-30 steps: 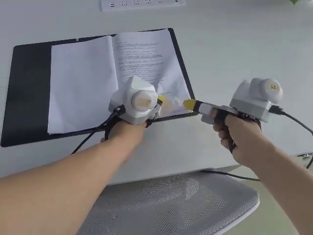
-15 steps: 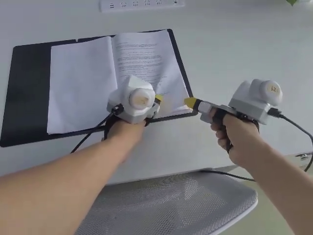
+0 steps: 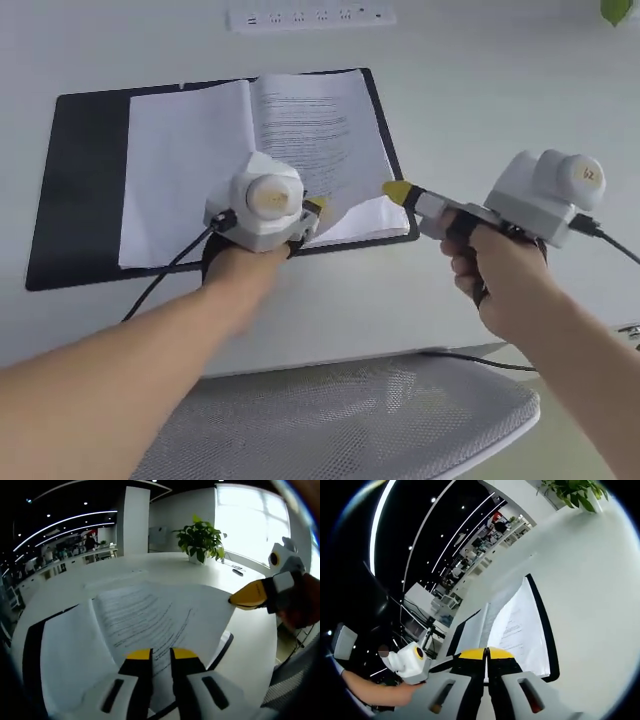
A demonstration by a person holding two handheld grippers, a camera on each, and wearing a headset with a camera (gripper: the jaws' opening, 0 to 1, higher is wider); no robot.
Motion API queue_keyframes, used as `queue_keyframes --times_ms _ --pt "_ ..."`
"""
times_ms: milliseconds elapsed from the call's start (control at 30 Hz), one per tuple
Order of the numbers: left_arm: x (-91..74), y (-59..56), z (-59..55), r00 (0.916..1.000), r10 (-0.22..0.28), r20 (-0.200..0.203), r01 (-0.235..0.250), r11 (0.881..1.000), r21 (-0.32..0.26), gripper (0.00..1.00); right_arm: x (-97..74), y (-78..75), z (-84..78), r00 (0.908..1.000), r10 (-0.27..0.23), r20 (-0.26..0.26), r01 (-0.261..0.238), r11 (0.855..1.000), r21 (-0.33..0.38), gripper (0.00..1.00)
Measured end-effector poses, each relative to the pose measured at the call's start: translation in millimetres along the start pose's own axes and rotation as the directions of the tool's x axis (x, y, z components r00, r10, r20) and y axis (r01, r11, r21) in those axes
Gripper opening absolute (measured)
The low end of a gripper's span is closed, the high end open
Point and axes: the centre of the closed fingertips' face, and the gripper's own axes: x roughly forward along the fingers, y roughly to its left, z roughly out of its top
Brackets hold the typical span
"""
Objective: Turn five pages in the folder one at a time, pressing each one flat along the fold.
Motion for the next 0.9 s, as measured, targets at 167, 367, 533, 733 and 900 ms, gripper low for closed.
queue_keyframes --times_ms 167,367,533,733,900 --pt "-27.2 21.1 6.0 0.999 0.022 0.037 -0.021 0.999 -0.038 0.13 8.6 32.9 4.5 0.9983 0.059 0.0 -0.059 0.997 -0.055 0.0" --pt "-60.5 42.1 6.3 0.9968 0.053 0.06 -0.049 0.996 -0.068 0.14 22.5 69.3 0.4 0.9924 0.12 -0.025 -0.122 0.986 -0.117 0.0" --pt "-88.2 62.3 -2.0 0.9941 0.088 0.063 -0.082 0.993 -0.088 0.14 39.1 97.4 -10.7 0.9841 0.168 -0.058 -0.175 0.974 -0.144 0.0" --pt "-120.6 89.1 -15.0 0.9888 0.14 0.051 -0.133 0.985 -0.114 0.13 62.4 127.2 -30.6 0.971 0.21 -0.114 -0.227 0.959 -0.167 0.0" --pt "-149.2 111.4 -25.7 0.9831 0.179 0.04 -0.17 0.972 -0.164 0.13 85.0 145.0 -56.2 0.9553 0.228 -0.189 -0.262 0.948 -0.18 0.0"
